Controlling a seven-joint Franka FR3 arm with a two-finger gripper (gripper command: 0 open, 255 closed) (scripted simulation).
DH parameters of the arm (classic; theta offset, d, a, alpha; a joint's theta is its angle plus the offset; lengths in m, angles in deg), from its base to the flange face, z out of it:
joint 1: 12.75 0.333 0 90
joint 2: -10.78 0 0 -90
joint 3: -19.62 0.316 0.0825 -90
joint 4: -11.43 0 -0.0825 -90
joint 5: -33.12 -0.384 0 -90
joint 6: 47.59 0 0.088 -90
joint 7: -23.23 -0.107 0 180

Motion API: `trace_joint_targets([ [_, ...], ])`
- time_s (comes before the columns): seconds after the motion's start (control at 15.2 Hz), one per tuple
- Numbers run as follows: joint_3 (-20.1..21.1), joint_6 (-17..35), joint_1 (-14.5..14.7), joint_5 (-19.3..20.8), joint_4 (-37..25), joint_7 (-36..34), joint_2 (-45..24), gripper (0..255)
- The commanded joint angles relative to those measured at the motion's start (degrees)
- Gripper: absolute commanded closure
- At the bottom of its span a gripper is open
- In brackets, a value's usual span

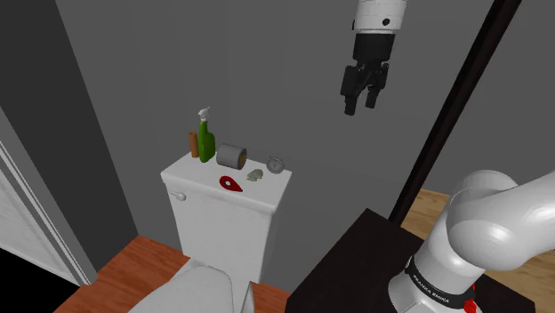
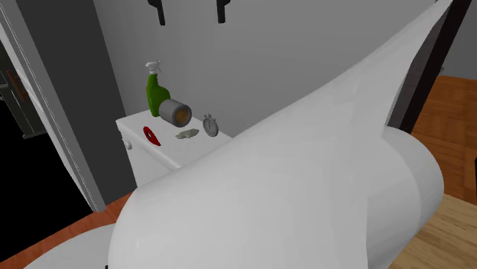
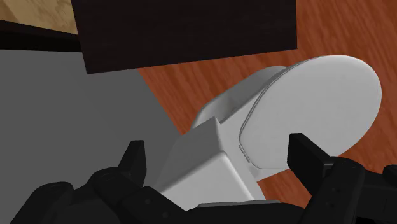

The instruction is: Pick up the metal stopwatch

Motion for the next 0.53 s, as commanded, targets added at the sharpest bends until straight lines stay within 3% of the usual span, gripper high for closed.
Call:
trace_joint_targets([
  [0.0, 0.0, 0.0, 0.0, 0.0, 0.0, 0.0, 0.0, 0],
  [0.46, -4.62, 14.99, 0.29, 2.93, 6.91, 8.63, -5.4, 0],
])
